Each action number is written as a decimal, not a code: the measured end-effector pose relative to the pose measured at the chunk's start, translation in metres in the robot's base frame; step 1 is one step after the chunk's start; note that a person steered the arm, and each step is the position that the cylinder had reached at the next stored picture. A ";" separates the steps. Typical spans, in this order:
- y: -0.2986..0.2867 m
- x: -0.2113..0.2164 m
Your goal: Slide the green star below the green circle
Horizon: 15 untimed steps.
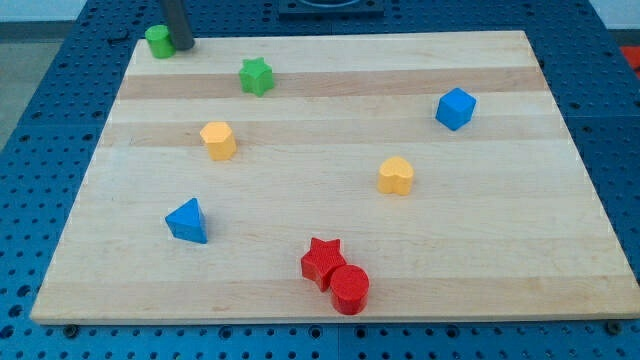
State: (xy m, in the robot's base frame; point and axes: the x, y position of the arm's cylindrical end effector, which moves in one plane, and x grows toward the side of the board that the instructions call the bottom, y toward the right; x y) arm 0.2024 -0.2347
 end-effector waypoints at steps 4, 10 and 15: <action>0.149 0.094; -0.045 0.115; -0.047 0.090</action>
State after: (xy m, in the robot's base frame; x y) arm 0.2923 -0.2818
